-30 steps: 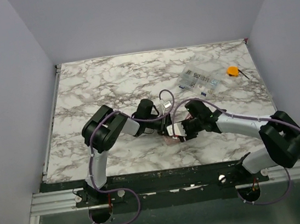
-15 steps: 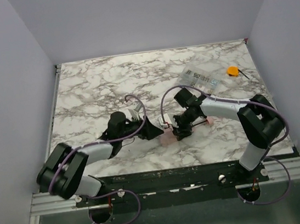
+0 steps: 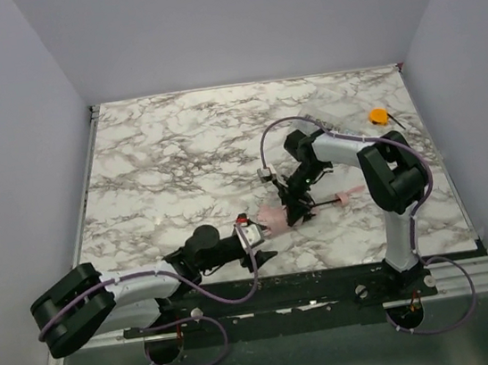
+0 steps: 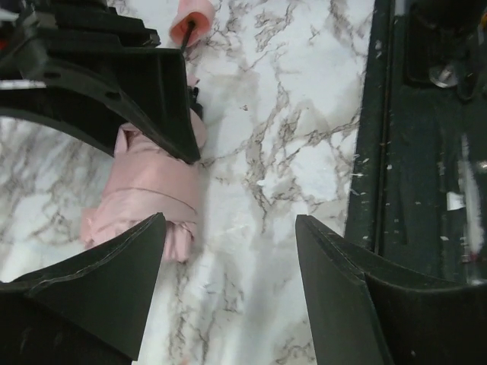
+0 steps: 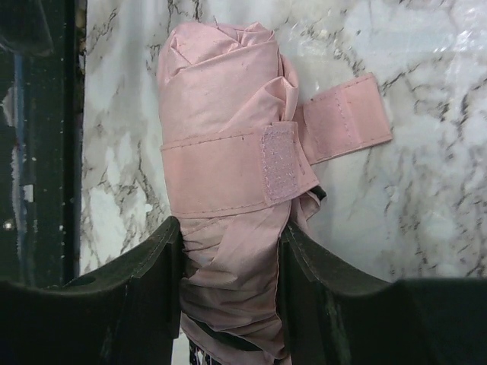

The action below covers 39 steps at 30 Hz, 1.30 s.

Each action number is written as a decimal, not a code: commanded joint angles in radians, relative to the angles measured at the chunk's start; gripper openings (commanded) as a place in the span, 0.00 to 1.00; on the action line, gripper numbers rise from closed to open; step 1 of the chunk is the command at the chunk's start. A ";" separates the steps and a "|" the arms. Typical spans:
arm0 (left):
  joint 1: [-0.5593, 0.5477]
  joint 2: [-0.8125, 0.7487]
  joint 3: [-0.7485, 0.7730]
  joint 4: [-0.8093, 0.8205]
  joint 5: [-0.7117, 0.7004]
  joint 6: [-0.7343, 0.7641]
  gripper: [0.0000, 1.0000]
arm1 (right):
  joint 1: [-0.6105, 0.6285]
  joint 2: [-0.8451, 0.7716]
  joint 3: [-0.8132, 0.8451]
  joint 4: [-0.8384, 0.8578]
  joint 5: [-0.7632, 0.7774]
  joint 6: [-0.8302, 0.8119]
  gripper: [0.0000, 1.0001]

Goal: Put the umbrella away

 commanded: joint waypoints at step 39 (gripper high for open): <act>0.081 0.875 0.493 -0.543 0.222 -0.178 0.00 | -0.322 -0.538 -0.061 0.199 -0.037 -0.082 0.84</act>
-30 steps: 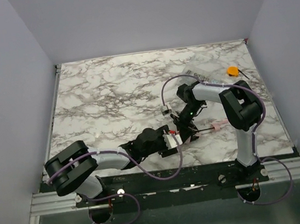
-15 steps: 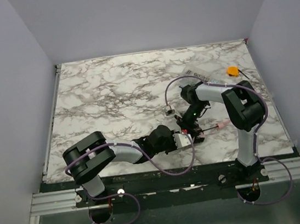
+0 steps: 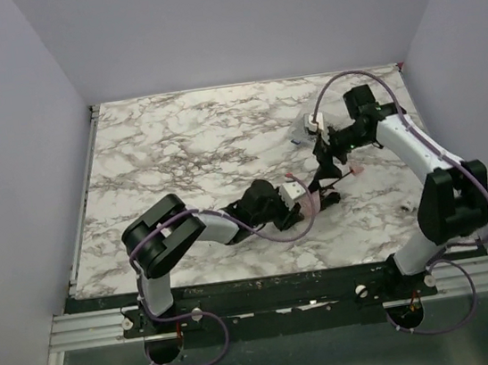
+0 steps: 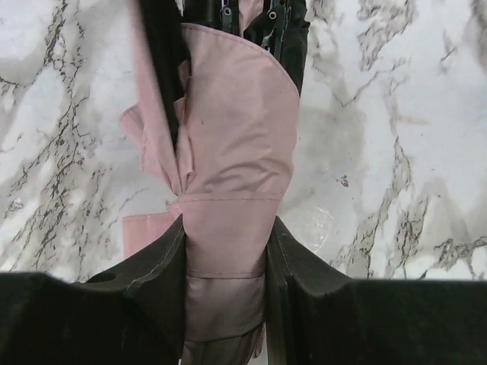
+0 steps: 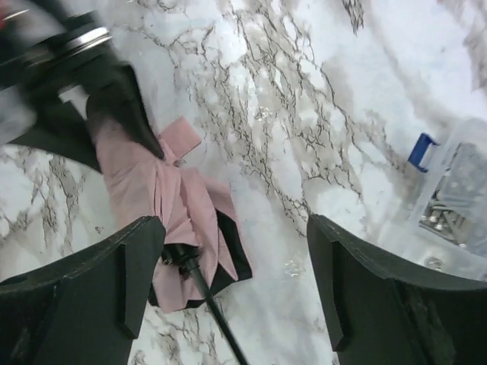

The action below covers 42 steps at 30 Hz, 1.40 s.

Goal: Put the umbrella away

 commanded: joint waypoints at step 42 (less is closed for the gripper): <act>0.313 -0.345 -0.298 0.119 0.147 -0.334 0.68 | 0.302 0.047 -0.444 0.147 0.206 -0.131 0.06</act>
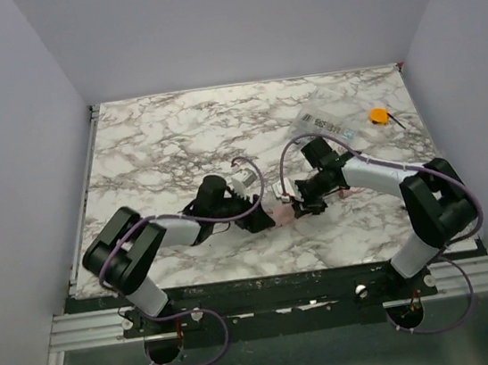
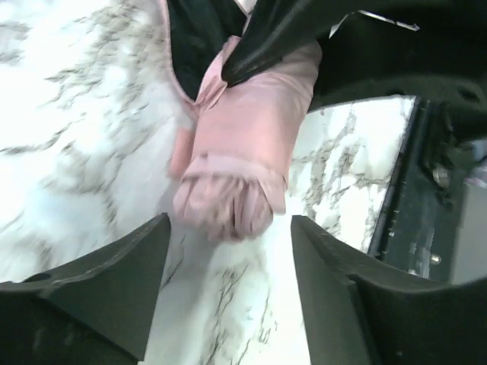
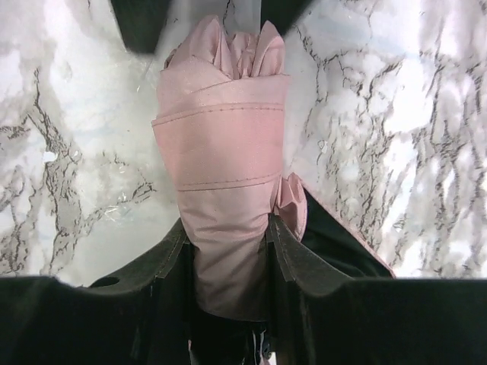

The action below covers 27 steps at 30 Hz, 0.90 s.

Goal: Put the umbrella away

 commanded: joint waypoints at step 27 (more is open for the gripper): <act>-0.399 -0.091 -0.010 -0.181 -0.622 0.923 0.81 | -0.015 0.492 0.331 -0.535 -0.010 0.131 0.06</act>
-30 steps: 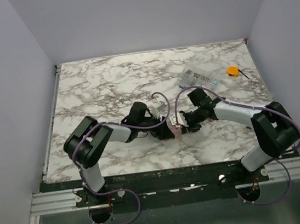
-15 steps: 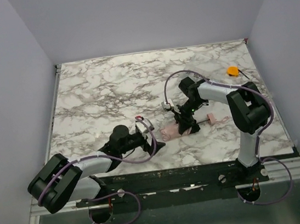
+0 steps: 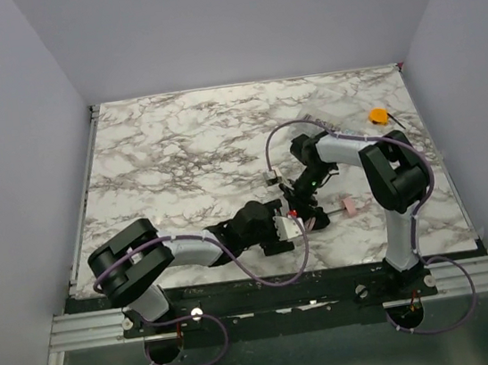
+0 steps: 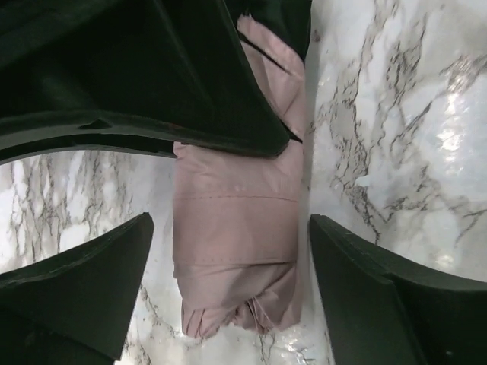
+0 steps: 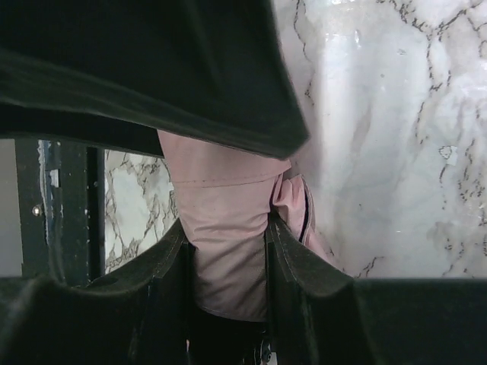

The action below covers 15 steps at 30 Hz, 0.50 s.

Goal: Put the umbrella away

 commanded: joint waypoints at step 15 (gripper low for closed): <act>0.096 0.321 0.167 -0.387 0.318 -0.337 0.12 | -0.197 -0.199 0.118 0.034 -0.008 -0.002 0.81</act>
